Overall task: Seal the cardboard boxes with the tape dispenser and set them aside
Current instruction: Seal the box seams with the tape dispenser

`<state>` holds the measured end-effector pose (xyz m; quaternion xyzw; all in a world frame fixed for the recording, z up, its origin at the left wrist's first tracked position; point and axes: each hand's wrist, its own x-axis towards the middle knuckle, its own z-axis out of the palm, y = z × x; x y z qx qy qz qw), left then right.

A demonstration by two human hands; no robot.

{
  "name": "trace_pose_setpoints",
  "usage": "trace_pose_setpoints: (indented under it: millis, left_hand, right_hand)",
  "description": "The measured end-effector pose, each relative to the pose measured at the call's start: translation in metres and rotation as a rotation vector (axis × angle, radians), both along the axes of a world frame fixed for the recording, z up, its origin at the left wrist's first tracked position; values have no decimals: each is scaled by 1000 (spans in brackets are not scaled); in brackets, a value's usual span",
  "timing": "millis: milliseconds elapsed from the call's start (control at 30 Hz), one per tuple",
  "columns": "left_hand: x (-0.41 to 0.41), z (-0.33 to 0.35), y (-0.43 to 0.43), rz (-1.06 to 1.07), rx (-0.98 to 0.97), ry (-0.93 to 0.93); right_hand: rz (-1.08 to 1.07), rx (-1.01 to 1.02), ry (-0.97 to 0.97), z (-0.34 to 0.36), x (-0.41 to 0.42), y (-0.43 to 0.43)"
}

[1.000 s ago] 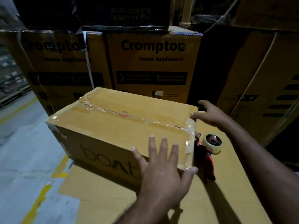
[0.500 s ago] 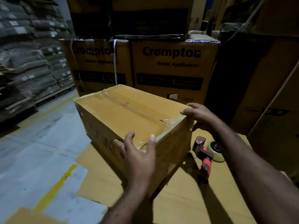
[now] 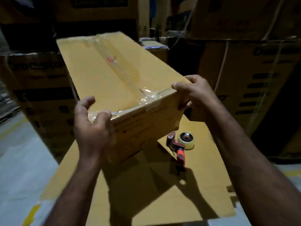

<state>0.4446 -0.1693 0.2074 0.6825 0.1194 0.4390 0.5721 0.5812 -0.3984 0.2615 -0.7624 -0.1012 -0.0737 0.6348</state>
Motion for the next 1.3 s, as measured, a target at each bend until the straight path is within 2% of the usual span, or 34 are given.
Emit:
trace_pose_setpoints:
  millis: [133,367,567,700,800,1000,1167,1300]
  left_hand:
    - [10,24,-10,-288,-65,-66]
    - [2,49,-80,-876,2,-154]
    - [-16,49,-163,-1230,-5,-58]
    - [-40,34,-218,-1449,-55,81]
    - [-56,23,-254,-1491,-68,174]
    - [-68,-5,-320,-1520,-55,361]
    - [-75,-61,-393,-1424,-12,608]
    - [-83,-132,-468,-1329,-85,813]
  right_hand:
    - [-227,12,-58,23,-61,-44]
    - [-673,43,-137,20,-195,-130]
    - [-1030,13,-90,-2,-311,-177]
    - [-1197,-53,1,-3,-373,-208]
    - [-1254,-41,58,-8,-400,-231]
    - [-1244,-150,278,-23,-416,-291]
    - [-1157,-269,486,-59,-401,-388]
    - [-1012,-376,607,-114,-363,-490]
